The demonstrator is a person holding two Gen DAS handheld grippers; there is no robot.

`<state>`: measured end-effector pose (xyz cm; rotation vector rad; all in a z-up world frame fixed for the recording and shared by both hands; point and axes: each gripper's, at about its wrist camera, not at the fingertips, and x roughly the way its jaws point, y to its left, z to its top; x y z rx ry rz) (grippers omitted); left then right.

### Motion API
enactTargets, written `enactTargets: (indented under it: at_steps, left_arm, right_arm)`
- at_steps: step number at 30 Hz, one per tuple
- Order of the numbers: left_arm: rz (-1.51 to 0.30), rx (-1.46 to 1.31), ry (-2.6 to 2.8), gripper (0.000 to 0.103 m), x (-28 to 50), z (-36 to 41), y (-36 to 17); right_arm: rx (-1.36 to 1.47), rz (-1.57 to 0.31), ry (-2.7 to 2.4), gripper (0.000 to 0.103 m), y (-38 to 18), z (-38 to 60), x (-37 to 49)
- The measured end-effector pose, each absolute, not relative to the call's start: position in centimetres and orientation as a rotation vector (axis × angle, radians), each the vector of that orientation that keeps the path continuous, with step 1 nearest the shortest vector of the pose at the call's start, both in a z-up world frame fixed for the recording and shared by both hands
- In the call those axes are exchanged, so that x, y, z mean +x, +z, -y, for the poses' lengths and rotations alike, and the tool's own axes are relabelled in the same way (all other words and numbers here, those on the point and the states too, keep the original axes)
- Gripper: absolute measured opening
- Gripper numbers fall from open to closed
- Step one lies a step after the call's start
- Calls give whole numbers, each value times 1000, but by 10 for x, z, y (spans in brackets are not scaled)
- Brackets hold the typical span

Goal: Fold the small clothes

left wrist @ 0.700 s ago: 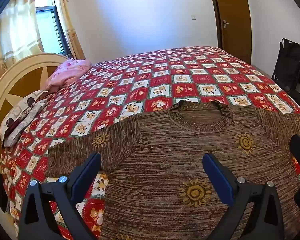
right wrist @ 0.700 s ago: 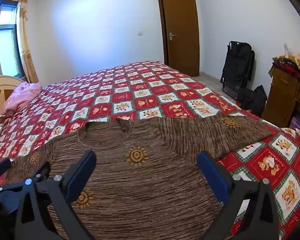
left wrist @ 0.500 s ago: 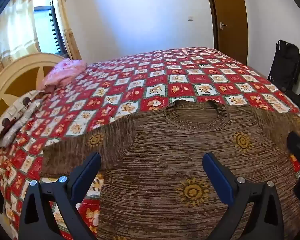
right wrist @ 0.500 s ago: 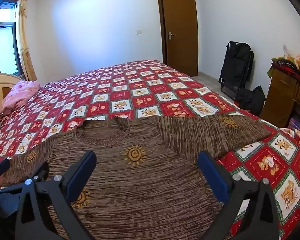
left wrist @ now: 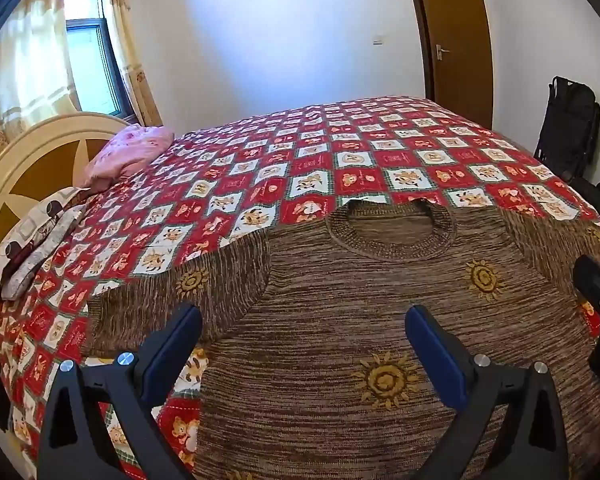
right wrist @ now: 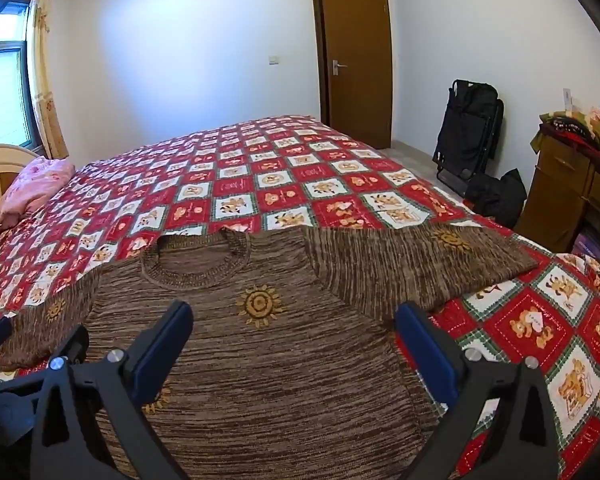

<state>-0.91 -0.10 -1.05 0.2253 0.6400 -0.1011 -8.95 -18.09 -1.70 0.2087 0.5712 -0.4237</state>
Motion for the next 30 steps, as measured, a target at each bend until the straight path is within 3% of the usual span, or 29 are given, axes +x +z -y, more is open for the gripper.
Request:
enactTargets:
  at_steps: [30]
  left_arm:
    - [-738, 135, -79, 102, 3, -16, -18]
  right_arm:
    - [205, -594, -433, 103, -19, 179, -83]
